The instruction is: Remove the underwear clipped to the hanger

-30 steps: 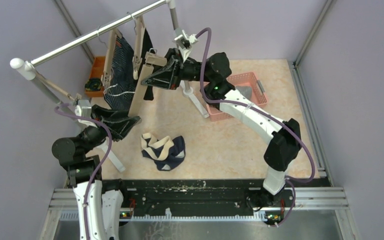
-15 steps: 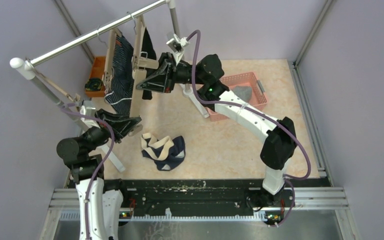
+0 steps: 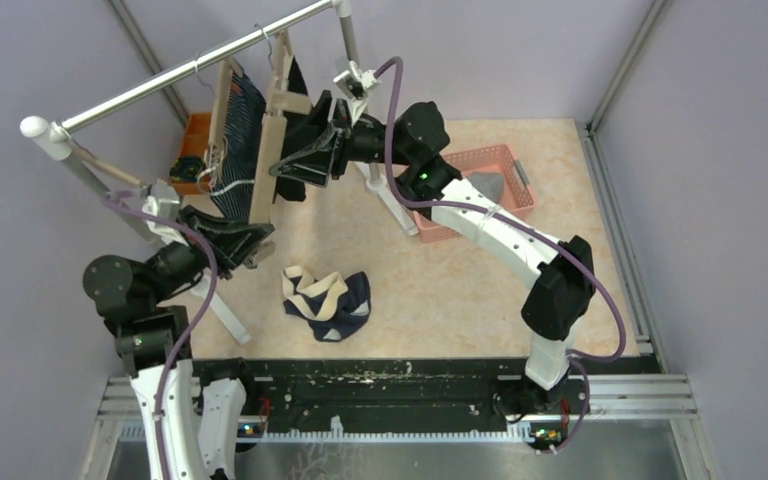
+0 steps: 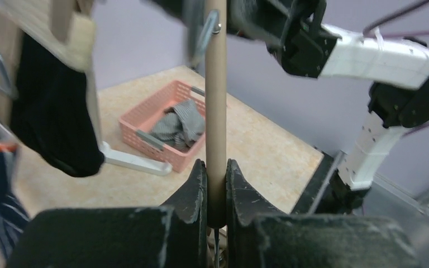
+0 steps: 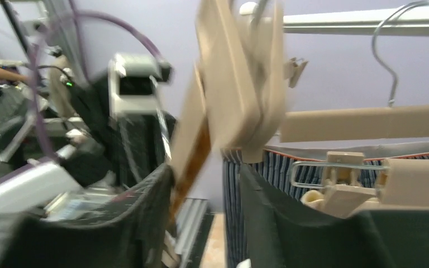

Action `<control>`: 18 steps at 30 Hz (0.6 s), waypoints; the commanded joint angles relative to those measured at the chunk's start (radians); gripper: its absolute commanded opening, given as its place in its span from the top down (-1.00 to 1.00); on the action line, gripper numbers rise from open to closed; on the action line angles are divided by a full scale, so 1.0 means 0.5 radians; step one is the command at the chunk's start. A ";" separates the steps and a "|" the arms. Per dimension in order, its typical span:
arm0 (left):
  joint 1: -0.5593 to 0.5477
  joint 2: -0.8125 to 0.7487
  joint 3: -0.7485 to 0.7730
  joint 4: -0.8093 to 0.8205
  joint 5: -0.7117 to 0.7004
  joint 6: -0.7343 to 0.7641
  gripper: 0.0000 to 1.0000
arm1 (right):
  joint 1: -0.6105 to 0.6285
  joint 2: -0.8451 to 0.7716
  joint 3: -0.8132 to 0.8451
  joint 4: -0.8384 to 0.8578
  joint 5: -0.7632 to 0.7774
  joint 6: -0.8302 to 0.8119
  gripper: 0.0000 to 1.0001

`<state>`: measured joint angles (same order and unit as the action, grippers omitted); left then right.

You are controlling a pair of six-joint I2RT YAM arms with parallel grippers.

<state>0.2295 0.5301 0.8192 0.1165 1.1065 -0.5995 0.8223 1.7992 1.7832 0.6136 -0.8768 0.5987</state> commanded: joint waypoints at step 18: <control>0.004 0.231 1.638 -1.998 -1.600 0.699 1.00 | 0.020 -0.429 0.098 -1.239 1.175 -1.379 -0.66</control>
<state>0.2310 0.6113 1.5852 -0.8055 0.5350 -0.2710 0.8227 1.6878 1.7618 0.0521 -0.4564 0.0555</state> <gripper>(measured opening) 0.123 0.843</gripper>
